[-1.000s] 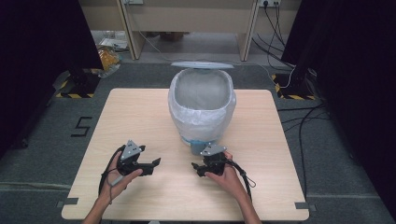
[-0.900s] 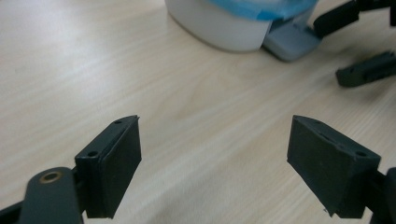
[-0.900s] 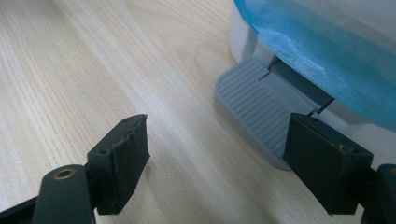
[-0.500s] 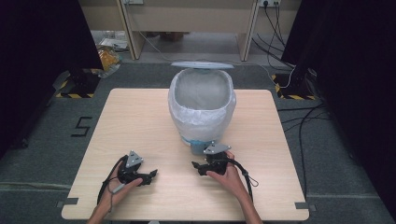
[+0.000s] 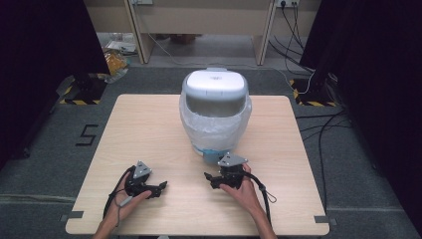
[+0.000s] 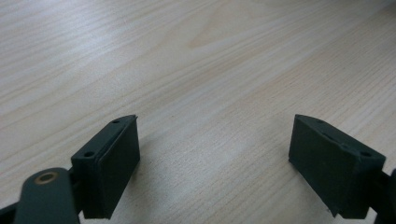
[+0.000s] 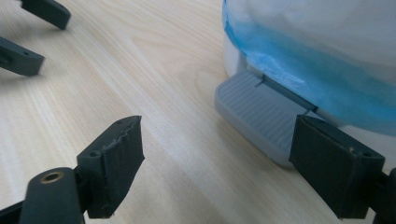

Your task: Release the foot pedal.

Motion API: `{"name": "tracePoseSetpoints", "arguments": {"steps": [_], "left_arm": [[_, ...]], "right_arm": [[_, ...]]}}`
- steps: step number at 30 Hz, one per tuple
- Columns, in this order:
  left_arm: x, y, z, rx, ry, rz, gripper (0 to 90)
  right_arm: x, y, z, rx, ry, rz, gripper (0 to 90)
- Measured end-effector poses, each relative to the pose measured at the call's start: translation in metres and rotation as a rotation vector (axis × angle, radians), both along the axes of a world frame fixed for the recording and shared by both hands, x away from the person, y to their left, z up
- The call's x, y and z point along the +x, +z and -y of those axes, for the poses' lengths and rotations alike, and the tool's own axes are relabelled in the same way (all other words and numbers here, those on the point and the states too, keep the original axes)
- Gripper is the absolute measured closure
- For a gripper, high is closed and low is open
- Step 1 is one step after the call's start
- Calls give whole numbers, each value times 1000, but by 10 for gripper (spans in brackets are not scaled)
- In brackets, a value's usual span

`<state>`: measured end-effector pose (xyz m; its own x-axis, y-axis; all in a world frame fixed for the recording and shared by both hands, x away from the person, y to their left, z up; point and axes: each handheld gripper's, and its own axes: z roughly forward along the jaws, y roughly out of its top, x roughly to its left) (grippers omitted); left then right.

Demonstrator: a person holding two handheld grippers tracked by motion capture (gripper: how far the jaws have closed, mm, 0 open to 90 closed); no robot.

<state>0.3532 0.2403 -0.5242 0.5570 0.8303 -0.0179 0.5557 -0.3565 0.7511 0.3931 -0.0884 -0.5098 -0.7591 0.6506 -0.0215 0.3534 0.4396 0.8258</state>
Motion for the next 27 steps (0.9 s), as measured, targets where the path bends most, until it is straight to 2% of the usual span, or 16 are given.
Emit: {"name": "tracePoseSetpoints", "arguments": {"steps": [4,7,8,12,18,20,27], "left_arm": [[0,0,0,-1,-2,1,155],[0,0,0,-1,-2,0,155],[0,0,0,-3,-2,1,155],[0,0,0,-1,-2,0,156],[0,0,0,-3,-4,1,155],[0,0,0,-3,-6,1,152],[0,0,0,-3,-6,1,149]], "right_arm": [[-13,4,11,26,-23,9,175],[-21,7,22,37,-37,-2,175],[-21,8,23,37,-37,7,176],[-26,11,32,49,-58,-4,177],[-34,14,41,39,-65,-15,179],[-37,14,46,22,-70,-15,178],[-52,9,75,5,-140,-34,170]]}}
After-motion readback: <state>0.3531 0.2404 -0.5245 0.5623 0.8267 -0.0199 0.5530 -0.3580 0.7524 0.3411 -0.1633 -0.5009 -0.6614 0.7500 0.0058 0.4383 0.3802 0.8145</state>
